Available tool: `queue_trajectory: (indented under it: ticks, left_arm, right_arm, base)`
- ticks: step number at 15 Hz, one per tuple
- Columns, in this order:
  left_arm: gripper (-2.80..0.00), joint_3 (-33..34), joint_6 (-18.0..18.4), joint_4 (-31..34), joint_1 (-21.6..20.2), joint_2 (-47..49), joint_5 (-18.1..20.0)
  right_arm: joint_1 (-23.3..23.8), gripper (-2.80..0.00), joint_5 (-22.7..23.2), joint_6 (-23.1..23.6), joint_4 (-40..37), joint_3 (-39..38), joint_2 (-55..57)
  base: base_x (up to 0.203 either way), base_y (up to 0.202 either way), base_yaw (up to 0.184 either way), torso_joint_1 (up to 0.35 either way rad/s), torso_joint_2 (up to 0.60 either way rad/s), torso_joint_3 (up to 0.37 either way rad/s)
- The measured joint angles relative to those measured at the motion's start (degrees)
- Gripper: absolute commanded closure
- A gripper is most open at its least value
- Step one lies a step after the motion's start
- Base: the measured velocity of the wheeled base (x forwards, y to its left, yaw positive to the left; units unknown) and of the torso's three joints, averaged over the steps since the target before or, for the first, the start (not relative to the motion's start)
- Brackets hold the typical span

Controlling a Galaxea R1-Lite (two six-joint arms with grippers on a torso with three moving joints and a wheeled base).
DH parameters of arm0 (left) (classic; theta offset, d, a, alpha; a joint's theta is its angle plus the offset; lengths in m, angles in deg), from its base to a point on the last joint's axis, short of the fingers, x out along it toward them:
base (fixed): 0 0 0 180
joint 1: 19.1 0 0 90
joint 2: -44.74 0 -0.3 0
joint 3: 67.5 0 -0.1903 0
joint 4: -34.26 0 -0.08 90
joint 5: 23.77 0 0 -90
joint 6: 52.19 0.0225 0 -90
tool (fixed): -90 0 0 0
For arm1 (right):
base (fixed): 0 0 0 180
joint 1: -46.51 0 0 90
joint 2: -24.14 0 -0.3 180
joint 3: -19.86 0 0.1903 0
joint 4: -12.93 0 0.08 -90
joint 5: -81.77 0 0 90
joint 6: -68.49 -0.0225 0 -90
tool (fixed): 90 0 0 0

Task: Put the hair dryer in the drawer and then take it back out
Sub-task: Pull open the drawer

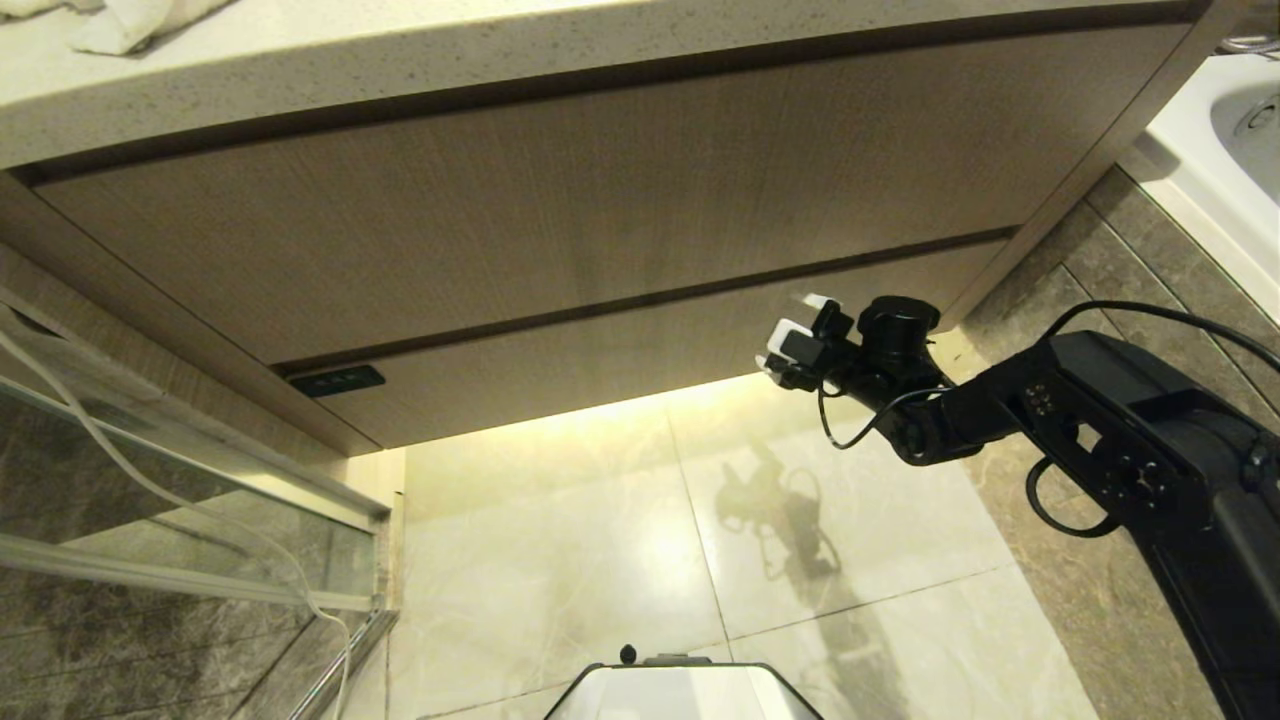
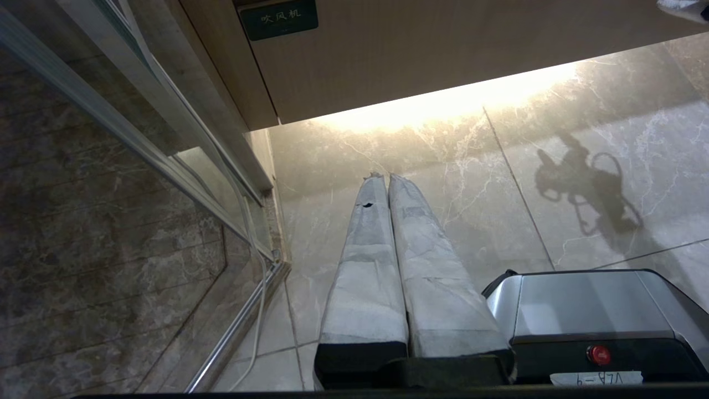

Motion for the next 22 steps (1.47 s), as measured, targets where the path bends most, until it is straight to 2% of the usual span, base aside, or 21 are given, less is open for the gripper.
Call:
queue_trajectory:
  ticks: [6,13,19,22]
  left_arm:
    - [0.00,0.0,0.0,0.0,0.0,0.0,0.0]
    - [0.00,0.0,0.0,0.0,0.0,0.0,0.0]
    - [0.00,0.0,0.0,0.0,0.0,0.0,0.0]
    - [0.00,0.0,0.0,0.0,0.0,0.0,0.0]
  right_arm:
    - [0.0,-2.80,0.0,0.1,0.1,0.3,-2.8]
    - [0.0,-2.80,-0.5,-0.3,-0.4,5.2,0.3]
    - [0.2,-2.80,-0.1,-0.7,0.0,4.7,0.6]
    - [0.2,-2.80,0.0,-0.6,-0.5,1.2,-1.3]
  base:
    - [0.000,0.000,0.000,0.000,0.00,0.000]
    - [0.000,0.000,0.000,0.000,0.00,0.000]
    - [0.000,0.000,0.000,0.000,0.00,0.000]
    - [0.000,0.000,0.000,0.000,0.00,0.000]
